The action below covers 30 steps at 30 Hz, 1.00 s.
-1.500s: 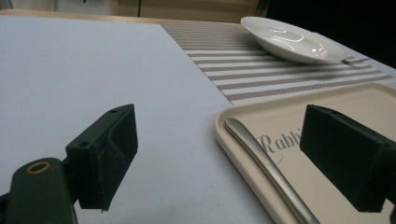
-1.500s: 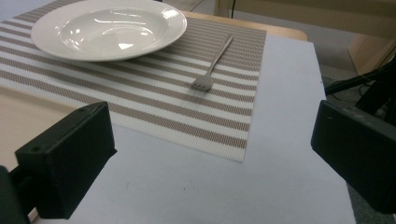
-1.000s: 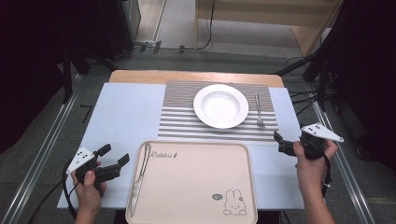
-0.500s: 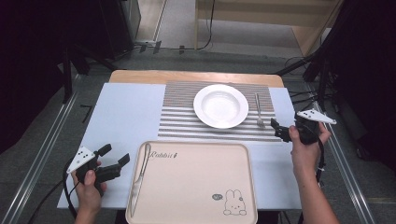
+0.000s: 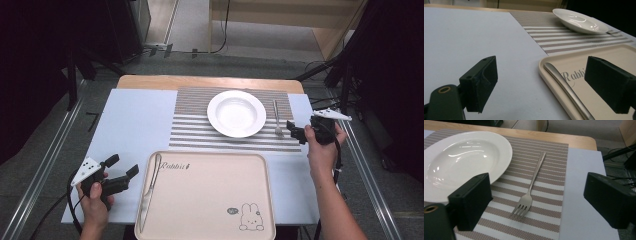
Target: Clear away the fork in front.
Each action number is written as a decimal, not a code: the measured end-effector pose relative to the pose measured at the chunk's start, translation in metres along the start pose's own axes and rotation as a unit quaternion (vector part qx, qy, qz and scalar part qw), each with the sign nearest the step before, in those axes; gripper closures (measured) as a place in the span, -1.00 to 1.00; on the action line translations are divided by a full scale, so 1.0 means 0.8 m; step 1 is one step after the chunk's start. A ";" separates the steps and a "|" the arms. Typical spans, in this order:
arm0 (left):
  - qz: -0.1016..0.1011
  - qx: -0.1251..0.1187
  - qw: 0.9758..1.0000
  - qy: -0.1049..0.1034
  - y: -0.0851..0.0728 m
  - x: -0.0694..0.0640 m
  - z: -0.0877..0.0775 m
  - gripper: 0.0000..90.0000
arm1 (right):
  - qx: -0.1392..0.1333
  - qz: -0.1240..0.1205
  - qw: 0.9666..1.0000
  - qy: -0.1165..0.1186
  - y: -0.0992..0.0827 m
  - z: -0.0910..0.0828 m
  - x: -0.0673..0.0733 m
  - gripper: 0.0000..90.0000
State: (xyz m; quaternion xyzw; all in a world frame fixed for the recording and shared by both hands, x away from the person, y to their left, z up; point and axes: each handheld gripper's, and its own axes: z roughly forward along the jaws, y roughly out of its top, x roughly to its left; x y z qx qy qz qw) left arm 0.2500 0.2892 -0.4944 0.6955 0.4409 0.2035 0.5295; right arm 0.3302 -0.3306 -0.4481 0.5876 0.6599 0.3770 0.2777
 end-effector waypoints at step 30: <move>0.009 0.004 1.000 0.001 0.000 -0.002 0.002 -0.71 | 0.149 0.046 0.988 -0.012 0.038 0.114 0.006 0.37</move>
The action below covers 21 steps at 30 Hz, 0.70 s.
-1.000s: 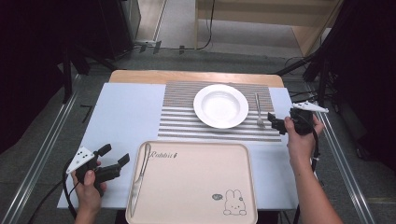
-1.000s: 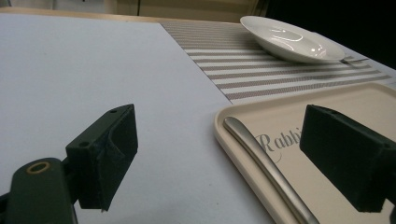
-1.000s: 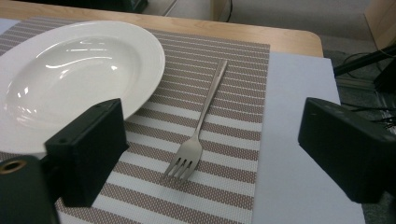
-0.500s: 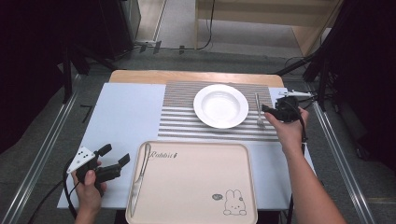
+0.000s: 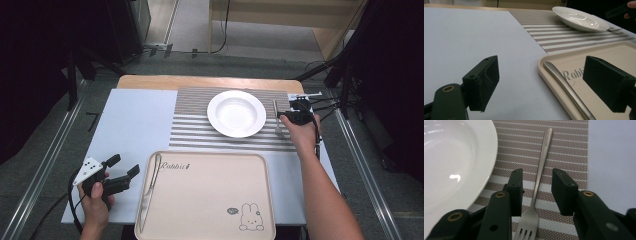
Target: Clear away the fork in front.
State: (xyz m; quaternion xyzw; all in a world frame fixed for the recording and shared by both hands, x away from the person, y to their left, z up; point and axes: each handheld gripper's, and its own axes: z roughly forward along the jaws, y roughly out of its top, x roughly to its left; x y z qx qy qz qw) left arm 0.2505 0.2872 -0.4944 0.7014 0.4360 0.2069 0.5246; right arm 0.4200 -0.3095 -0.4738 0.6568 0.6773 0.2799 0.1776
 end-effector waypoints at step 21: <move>0.003 0.004 1.000 -0.003 0.001 -0.001 0.002 -0.71 | 0.043 0.011 0.999 -0.022 -0.001 0.041 0.001 0.66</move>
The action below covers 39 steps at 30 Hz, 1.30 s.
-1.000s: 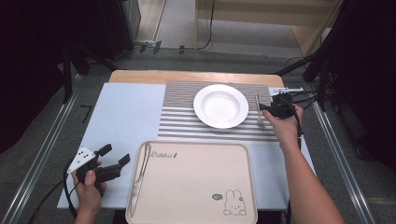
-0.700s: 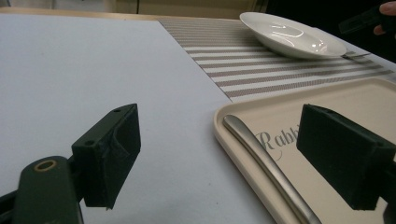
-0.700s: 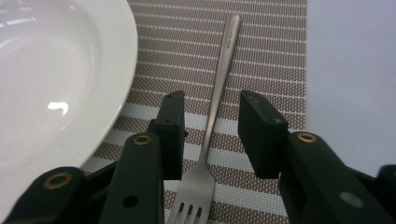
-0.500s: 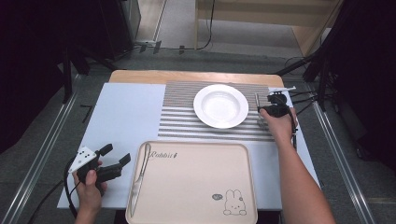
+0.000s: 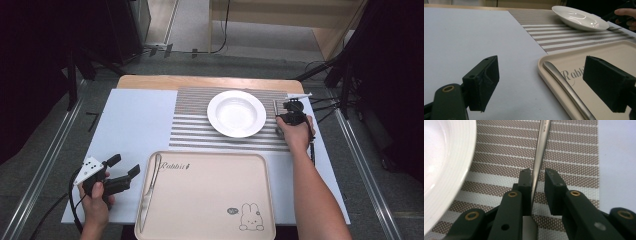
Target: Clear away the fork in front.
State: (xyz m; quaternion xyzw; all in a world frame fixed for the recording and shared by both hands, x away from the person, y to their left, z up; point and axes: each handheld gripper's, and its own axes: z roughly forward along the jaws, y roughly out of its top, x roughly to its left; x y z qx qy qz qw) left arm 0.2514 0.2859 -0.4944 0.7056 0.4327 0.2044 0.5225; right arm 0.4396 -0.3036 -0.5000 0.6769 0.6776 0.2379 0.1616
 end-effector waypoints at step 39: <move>0.001 0.004 1.000 -0.004 0.000 -0.002 0.002 -0.71 | -0.007 -0.020 1.000 -0.012 -0.004 0.004 0.000 0.87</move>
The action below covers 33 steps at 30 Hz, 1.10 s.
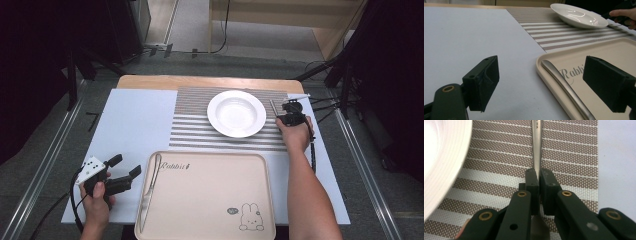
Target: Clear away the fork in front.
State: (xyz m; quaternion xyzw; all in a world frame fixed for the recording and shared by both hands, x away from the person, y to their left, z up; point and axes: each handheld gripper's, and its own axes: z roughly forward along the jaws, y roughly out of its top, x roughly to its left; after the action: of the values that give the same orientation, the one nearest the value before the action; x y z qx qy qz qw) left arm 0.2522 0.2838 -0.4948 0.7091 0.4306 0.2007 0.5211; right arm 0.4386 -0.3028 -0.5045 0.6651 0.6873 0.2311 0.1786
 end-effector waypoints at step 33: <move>0.007 -0.004 1.000 0.007 0.002 0.000 -0.002 -0.71 | -0.095 0.021 0.995 0.034 -0.036 -0.036 -0.009 0.87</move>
State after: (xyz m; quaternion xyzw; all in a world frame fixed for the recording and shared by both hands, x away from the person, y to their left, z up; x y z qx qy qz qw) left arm 0.2510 0.2844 -0.4928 0.7088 0.4281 0.2108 0.5195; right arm 0.3988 -0.3125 -0.4973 0.6514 0.6534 0.3216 0.2127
